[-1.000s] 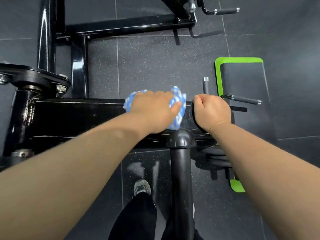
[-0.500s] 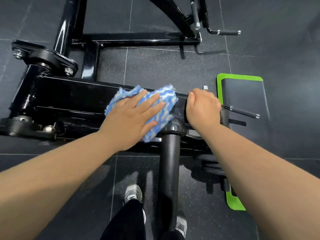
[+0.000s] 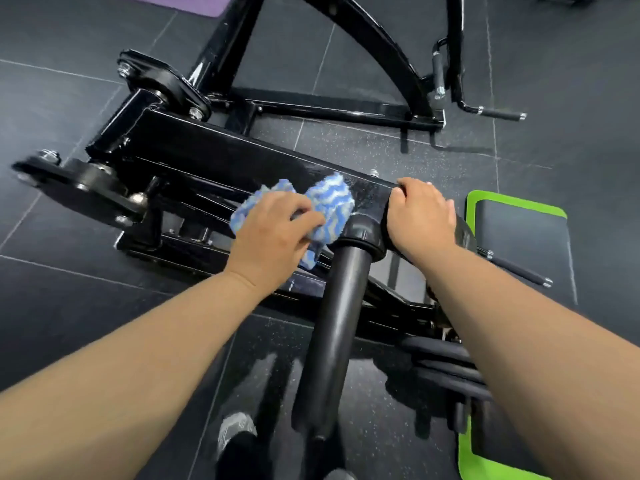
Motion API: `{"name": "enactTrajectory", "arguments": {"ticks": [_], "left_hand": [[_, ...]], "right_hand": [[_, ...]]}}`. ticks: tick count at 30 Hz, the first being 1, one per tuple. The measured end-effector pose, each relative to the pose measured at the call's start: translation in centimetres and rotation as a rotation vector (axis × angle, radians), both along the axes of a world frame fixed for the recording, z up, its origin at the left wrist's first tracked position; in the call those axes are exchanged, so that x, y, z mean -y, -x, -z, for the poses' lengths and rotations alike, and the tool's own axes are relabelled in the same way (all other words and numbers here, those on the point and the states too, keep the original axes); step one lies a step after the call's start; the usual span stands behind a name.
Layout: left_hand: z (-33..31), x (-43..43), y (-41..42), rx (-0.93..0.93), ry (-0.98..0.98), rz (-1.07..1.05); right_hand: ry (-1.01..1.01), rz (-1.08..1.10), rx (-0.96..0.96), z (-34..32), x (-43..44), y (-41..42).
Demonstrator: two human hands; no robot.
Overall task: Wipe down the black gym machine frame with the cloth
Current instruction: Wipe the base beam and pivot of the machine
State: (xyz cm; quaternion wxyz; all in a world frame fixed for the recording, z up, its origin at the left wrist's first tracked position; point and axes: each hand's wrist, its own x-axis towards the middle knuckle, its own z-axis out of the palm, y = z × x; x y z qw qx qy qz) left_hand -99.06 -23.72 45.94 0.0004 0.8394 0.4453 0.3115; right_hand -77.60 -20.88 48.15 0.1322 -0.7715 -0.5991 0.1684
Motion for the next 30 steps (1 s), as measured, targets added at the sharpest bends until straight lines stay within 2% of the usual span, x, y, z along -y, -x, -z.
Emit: {"name": "enactTrajectory", "arguments": {"ticks": [3,7,10,14,18,20,21,23,26,28,30], "left_hand": [[0.1,-2.2,0.2,-0.150,-0.051,0.123],[1.1,-4.3,3.1,-0.330,-0.205,0.258],[1.9,-5.1,8.2,-0.360,-0.258,0.130],[3.1,-5.2,10.3,-0.292,-0.334,-0.063],[4.4,-5.4,6.3,-0.325,-0.388,0.009],[4.4,-5.4,5.4,-0.348,-0.446,0.065],[4.4,-5.6,5.9,-0.350,-0.489,0.057],[4.4,-5.9,8.2,-0.328,-0.509,-0.021],[5.1,-6.2,12.0,-0.276,-0.486,-0.267],[5.2,-5.7,12.4,-0.304,-0.379,-0.372],[4.6,-4.8,11.3,-0.240,-0.239,-0.493]], "right_hand": [[-0.025,-0.044,-0.168,-1.3,-0.7,1.2],[-0.085,-0.160,-0.207,-1.9,-2.8,5.2],[-0.041,-0.213,-0.068,-0.9,-3.9,6.0],[0.010,-0.433,0.236,-1.6,-5.1,6.2],[0.072,-0.534,0.497,-3.2,-4.6,8.7],[0.039,-0.519,0.503,-2.7,-4.2,9.3],[0.018,-0.474,0.429,-2.4,-4.3,9.3],[-0.026,-0.405,0.300,-1.9,-4.7,8.8],[-0.037,-0.421,0.423,-1.6,-5.3,8.8],[-0.070,-0.436,0.430,-1.5,-5.1,8.9],[-0.094,-0.450,0.427,-1.7,-4.9,8.9]]}}
